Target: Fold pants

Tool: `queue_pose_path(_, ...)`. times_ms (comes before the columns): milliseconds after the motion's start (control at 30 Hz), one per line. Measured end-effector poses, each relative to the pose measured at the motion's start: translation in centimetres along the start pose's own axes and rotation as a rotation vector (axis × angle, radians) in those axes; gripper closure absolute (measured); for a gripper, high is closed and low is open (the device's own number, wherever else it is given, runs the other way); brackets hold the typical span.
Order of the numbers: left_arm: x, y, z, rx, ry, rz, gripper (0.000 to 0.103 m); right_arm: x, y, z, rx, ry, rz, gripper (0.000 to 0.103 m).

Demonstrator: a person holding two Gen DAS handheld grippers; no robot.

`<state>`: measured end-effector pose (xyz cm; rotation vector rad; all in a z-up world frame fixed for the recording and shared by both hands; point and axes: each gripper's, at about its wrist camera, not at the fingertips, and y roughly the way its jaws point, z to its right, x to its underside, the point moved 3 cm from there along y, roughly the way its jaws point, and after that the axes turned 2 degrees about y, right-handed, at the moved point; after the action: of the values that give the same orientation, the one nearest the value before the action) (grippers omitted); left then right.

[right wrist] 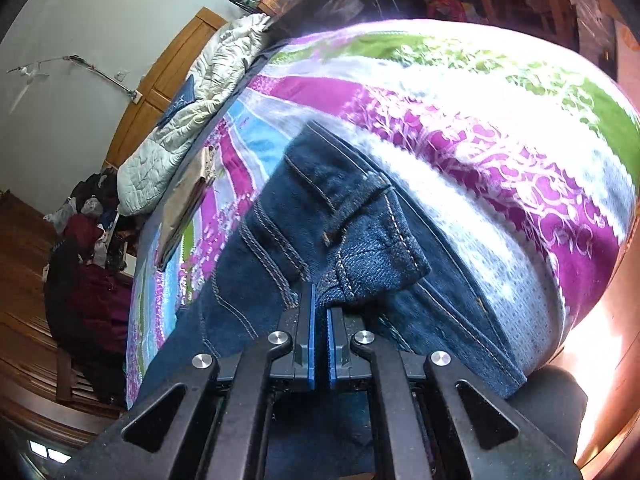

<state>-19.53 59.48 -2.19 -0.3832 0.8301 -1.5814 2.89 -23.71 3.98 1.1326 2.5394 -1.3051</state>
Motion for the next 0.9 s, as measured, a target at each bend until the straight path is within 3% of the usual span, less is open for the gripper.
queue_pose_path(133, -2.0, -1.3, 4.9, 0.119, 0.042, 0.028, 0.099, -3.2, -1.7, -4.6, -0.055, -0.076, 0.055, 0.096)
queue_pose_path(267, -2.1, -4.9, 8.5, 0.271, 0.161, 0.113, 0.099, -3.2, -5.3, -5.8, -0.128, -0.075, 0.122, 0.096)
queue_pose_path(300, -1.5, -5.6, 8.0, 0.261, 0.208, 0.147, 0.099, -2.4, -5.2, -4.7, -0.122, -0.059, 0.091, 0.096)
queue_pose_path(333, -0.6, -5.3, 5.8, 0.205, 0.229, 0.16, 0.099, -1.6, -4.5, -3.4, -0.084, -0.056, 0.047, 0.096)
queue_pose_path(367, -0.3, -4.2, 3.6, 0.159, 0.2, 0.124, 0.099, -0.5, -3.4, -1.8, -0.022, -0.051, -0.018, 0.096)
queue_pose_path(433, 1.0, -0.8, -3.3, 0.061, 0.033, -0.014, 0.099, 1.2, -1.8, 1.3, 0.029, -0.021, -0.083, 0.096)
queue_pose_path(467, 1.6, -0.2, -5.4, 0.06, -0.024, -0.03, 0.099, 1.6, -1.7, 2.0, 0.039, -0.008, -0.081, 0.096)
queue_pose_path(500, 2.0, -0.4, -6.4, 0.118, -0.058, -0.006, 0.099, 1.7, -1.5, 2.4, 0.033, 0.005, -0.076, 0.096)
queue_pose_path(533, 2.2, -0.8, -6.4, 0.128, -0.059, 0.015, 0.099, 1.6, -1.4, 2.6, 0.029, 0.014, -0.072, 0.096)
queue_pose_path(633, 2.3, -1.1, -4.6, 0.068, 0.043, 0.037, 0.099, 1.1, -1.4, 1.6, 0.041, -0.017, -0.066, 0.096)
queue_pose_path(833, 1.1, -2.4, -3.2, 0.121, 0.07, 0.032, 0.099, 0.8, -4.5, -1.0, -0.031, -0.072, -0.027, 0.096)
queue_pose_path(900, 1.1, -2.2, -3.6, 0.106, 0.086, 0.037, 0.099, 1.2, -5.2, -1.1, -0.018, -0.103, -0.033, 0.096)
